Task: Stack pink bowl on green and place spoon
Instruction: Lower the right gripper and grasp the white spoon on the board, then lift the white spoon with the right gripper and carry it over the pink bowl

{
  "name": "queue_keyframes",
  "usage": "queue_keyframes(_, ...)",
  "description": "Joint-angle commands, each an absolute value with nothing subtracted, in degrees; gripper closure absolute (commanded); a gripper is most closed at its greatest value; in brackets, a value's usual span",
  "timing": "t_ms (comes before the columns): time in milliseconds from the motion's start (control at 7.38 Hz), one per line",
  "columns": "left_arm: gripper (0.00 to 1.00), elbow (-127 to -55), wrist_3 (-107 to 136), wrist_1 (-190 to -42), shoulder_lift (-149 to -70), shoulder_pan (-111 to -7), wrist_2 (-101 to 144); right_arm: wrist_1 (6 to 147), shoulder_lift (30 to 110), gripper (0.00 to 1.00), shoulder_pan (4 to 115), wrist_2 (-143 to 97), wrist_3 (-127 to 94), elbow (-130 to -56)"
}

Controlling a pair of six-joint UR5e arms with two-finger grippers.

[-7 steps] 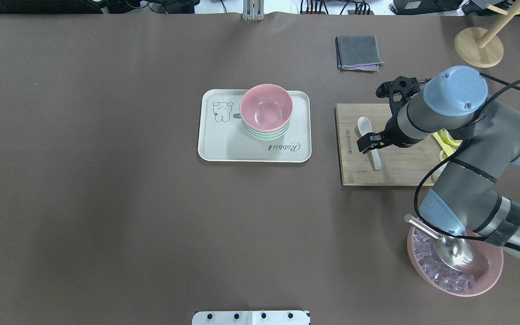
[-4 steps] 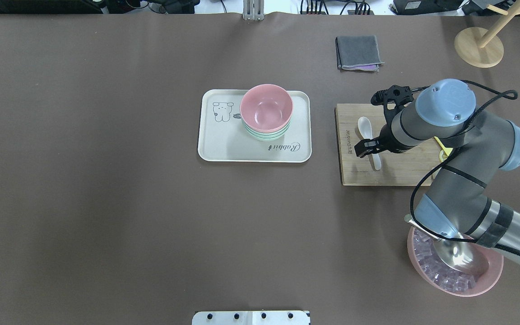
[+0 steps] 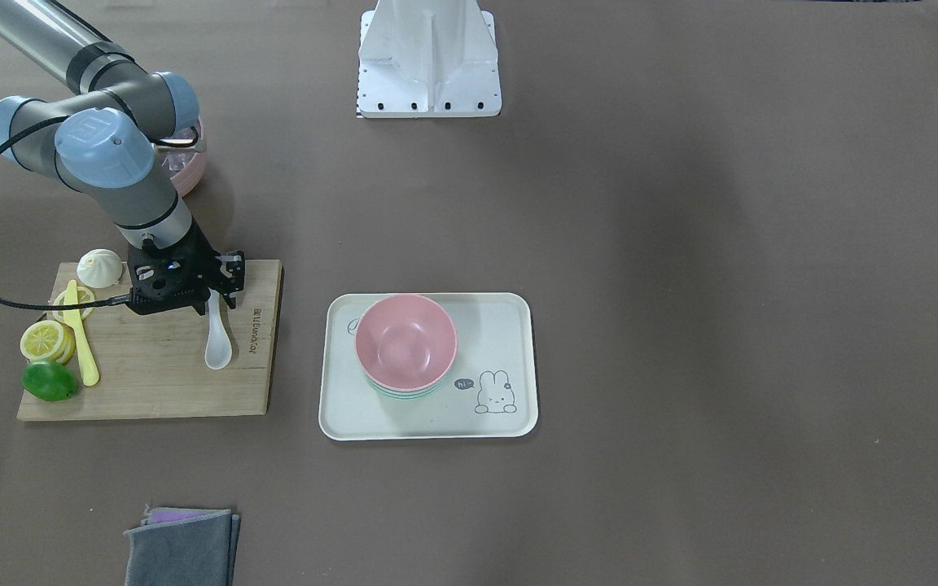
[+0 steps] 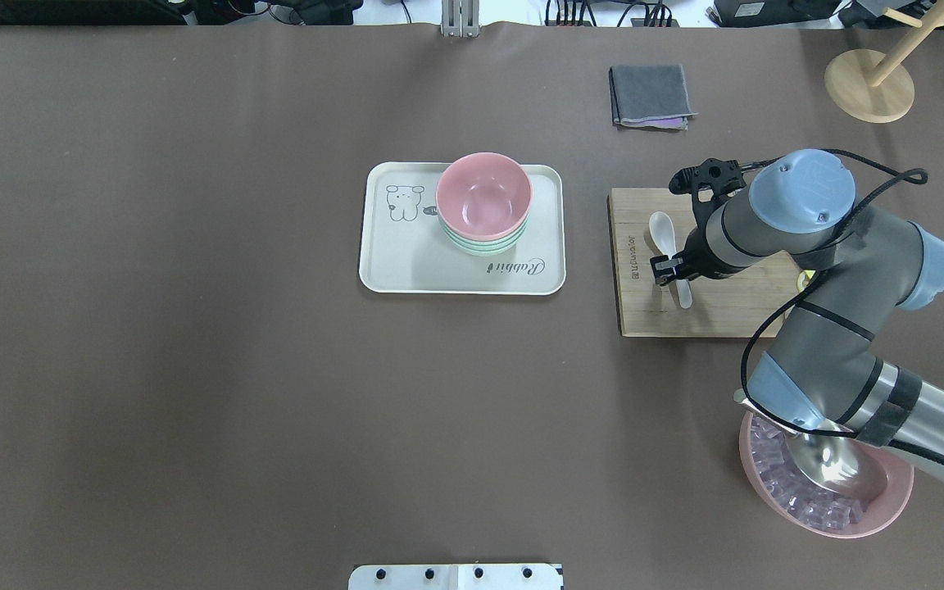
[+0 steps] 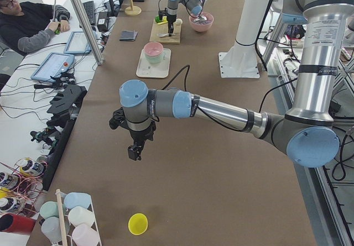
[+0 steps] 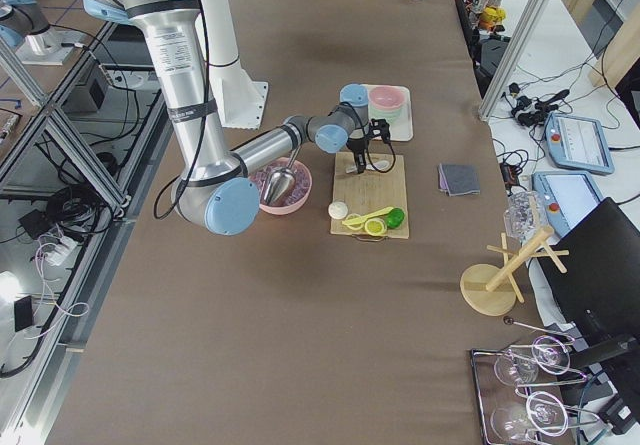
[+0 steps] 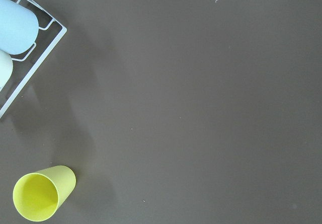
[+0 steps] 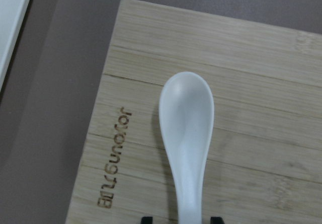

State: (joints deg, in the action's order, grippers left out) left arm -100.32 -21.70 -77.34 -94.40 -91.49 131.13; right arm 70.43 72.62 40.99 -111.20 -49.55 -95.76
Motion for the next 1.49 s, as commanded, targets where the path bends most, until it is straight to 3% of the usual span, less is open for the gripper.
queue_keyframes(0, 0.01, -100.3, -21.5, -77.4, -94.4, -91.5, 131.1, 70.4, 72.7, 0.92, 41.0, -111.3, -49.6, -95.8)
queue_keyframes(135, 0.01, -100.5, -21.4, -77.4, -94.4, -91.5, 131.1, 70.4, 72.7, 1.0, 41.1, -111.4, -49.6, -96.1)
queue_keyframes(677, 0.01, -100.5, -20.2, -77.3, -94.5, -91.5, 135.5, 71.9, 69.0, 1.0, 46.9, -114.0, -49.0, -96.8)
queue_keyframes(1355, 0.01, -100.6, -18.8, -77.9, -94.3, -91.8, 136.1, 92.2, 48.3, 1.0, 48.6, -115.1, -52.5, -95.4)
